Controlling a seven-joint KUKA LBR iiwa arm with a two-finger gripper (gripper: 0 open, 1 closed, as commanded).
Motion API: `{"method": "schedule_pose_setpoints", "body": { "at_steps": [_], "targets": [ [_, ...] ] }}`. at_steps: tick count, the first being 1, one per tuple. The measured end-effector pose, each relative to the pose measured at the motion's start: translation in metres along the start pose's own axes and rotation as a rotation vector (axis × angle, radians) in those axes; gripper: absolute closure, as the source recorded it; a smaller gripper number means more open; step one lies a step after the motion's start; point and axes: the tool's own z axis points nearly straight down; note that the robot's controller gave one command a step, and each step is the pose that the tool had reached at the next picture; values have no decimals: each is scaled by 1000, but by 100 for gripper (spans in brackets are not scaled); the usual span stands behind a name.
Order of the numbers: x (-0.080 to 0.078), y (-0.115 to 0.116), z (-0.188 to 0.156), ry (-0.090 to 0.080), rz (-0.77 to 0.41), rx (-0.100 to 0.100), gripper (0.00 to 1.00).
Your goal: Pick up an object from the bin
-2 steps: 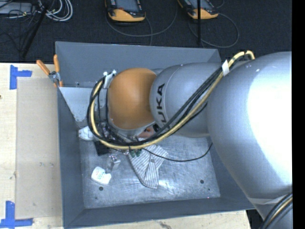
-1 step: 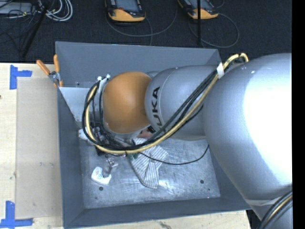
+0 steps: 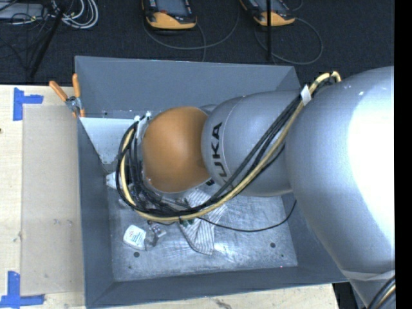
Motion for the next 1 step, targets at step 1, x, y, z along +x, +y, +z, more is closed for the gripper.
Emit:
{"method": "schedule_pose_setpoints", "body": {
  "at_steps": [1],
  "targets": [
    [8, 6, 17, -1, -116, 1, 0]
  ]
}}
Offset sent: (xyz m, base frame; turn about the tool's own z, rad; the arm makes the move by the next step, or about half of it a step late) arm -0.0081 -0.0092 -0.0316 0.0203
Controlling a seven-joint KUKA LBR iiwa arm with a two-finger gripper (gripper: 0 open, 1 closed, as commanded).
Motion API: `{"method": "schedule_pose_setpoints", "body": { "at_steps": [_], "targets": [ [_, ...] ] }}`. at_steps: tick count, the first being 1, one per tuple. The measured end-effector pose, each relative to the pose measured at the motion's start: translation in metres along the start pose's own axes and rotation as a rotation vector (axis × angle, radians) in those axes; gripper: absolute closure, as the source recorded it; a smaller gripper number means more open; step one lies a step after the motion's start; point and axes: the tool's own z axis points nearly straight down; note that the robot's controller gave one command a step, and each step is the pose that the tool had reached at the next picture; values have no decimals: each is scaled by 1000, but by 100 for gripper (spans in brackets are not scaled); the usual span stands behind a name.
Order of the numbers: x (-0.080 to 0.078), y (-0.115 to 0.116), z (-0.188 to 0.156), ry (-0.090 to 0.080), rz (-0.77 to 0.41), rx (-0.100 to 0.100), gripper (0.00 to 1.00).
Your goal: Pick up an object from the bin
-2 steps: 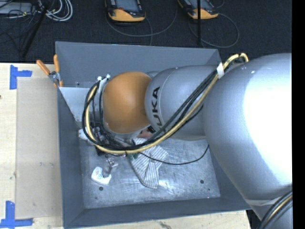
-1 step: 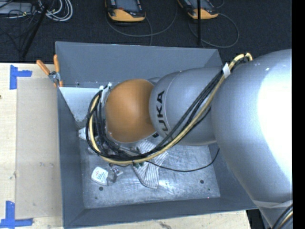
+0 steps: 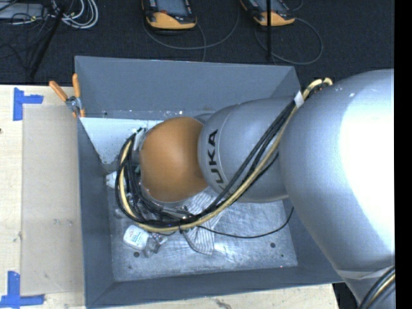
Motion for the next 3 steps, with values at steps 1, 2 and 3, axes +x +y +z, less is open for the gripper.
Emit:
{"method": "schedule_pose_setpoints", "body": {
  "at_steps": [1, 2, 3],
  "targets": [
    [3, -8, 9, 5, 135, -5, 100],
    [3, -8, 9, 5, 135, -5, 100],
    [4, -7, 6, 4, 135, -5, 100]
  ]
}}
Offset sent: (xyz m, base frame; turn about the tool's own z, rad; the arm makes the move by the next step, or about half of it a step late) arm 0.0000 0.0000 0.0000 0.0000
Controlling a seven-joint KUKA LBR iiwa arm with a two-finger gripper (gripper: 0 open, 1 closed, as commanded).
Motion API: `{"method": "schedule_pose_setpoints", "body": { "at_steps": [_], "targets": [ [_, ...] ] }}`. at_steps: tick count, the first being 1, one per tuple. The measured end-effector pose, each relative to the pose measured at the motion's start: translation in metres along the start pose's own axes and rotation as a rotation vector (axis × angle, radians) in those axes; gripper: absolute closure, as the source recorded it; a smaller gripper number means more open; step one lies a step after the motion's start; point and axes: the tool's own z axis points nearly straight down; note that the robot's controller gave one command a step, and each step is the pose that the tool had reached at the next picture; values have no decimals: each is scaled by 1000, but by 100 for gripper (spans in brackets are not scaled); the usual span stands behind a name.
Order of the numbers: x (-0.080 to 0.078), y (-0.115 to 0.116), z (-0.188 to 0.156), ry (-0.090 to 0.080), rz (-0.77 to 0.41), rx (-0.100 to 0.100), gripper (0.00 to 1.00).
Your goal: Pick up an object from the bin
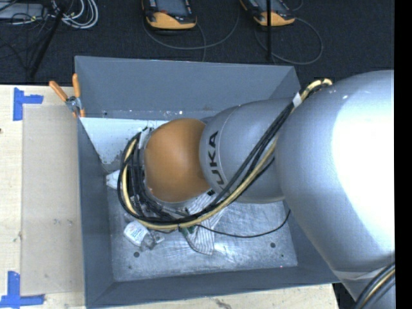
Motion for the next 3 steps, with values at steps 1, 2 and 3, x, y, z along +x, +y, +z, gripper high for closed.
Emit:
{"method": "schedule_pose_setpoints", "body": {
  "at_steps": [1, 2, 3],
  "targets": [
    [2, -1, -15, 2, 1, 2, 100],
    [2, -1, -39, 0, 1, 3, 100],
    [1, -1, -62, -3, 1, 4, 100]
  ]
}}
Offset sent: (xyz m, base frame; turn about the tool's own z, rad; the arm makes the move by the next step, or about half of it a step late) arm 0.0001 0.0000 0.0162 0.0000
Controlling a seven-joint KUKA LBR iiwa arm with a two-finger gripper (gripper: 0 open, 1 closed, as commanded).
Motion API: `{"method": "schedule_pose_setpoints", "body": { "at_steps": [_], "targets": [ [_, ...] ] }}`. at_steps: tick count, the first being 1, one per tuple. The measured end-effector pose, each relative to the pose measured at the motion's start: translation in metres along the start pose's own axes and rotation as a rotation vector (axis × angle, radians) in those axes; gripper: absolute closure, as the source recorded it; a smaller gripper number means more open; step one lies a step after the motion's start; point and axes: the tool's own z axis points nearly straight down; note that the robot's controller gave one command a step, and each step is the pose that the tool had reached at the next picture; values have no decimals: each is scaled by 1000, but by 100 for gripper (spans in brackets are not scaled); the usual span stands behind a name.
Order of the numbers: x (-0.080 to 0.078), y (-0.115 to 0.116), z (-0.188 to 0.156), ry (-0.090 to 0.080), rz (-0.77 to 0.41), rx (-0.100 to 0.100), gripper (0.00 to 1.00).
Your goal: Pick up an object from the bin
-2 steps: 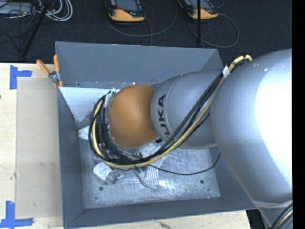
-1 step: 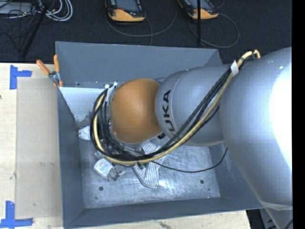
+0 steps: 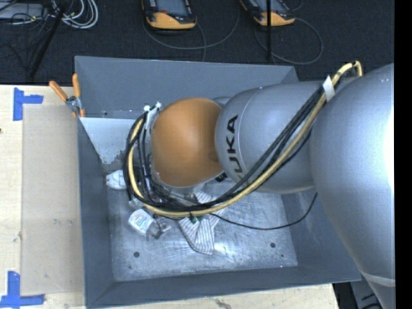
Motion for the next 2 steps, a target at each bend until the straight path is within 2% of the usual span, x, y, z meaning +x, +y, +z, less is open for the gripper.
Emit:
{"method": "schedule_pose_setpoints", "body": {
  "at_steps": [2],
  "targets": [
    [-1, 0, -25, -7, 1, 1, 100]
  ]
}}
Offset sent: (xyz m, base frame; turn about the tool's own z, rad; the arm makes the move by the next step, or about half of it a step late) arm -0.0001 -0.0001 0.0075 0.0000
